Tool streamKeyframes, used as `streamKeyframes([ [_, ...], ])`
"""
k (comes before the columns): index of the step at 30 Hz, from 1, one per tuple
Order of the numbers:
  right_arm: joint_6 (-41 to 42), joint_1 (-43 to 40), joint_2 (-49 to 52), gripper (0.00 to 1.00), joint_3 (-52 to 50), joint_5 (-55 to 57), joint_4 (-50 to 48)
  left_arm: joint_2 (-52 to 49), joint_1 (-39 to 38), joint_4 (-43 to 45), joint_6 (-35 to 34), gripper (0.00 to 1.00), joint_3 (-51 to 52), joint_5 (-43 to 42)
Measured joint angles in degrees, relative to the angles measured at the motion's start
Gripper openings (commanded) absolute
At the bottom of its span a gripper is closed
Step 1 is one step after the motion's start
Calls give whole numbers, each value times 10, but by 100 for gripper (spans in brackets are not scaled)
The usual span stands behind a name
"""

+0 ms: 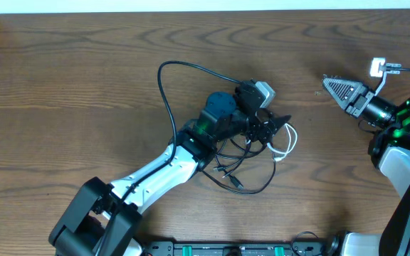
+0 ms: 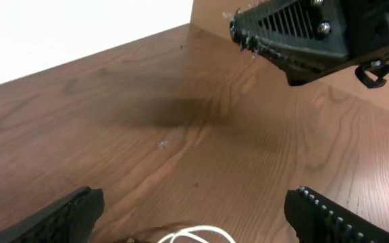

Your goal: Untangle cables

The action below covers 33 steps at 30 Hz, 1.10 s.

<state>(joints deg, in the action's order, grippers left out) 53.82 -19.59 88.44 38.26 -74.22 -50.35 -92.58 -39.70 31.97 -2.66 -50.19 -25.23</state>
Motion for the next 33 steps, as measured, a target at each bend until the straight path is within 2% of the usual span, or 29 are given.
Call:
streamKeyframes([
  [6,0,0,0,1,0,-9,0,1,4,-10,-1,90,0,1],
  [9,0,0,0,1,0,-14,0,5,11,-48,-2,90,0,14],
  [20,2,0,0,2,0,-29,0,14,22,-268,4,91,-4,193],
  [33,2,5,0,1,0,-35,0,14,-5,-341,12,91,-4,263],
])
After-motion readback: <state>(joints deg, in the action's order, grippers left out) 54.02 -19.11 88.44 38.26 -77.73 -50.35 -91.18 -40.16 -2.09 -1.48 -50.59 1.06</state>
